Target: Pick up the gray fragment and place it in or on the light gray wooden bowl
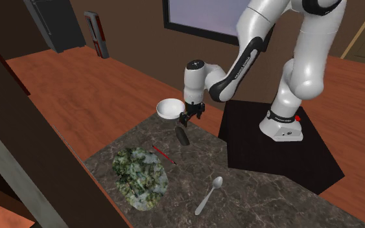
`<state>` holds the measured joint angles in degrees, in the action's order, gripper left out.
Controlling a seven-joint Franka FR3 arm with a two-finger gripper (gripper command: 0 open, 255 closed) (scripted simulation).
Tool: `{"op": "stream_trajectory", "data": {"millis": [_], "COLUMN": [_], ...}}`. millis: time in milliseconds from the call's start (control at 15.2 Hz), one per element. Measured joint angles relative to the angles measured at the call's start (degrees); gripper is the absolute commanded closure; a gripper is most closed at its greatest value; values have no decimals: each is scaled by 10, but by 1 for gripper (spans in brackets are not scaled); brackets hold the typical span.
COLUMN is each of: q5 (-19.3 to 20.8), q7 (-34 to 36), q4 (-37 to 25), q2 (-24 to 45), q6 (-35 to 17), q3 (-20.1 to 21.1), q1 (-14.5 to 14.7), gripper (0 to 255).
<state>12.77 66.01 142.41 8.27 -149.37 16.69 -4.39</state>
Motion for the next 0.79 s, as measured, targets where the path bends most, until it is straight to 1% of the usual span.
{"op": "stream_trajectory", "data": {"millis": [132, 264, 396, 792], "q5": [36, 59, 77, 95], "q7": [52, 97, 137, 168], "q4": [-35, -59, -98, -125], "q2": [59, 104, 157, 209], "q6": [-22, -42, -56, -83], "q3": [-17, -35, -55, -78], "q1": [11, 26, 43, 62], "gripper": [0, 0, 0, 0]}}
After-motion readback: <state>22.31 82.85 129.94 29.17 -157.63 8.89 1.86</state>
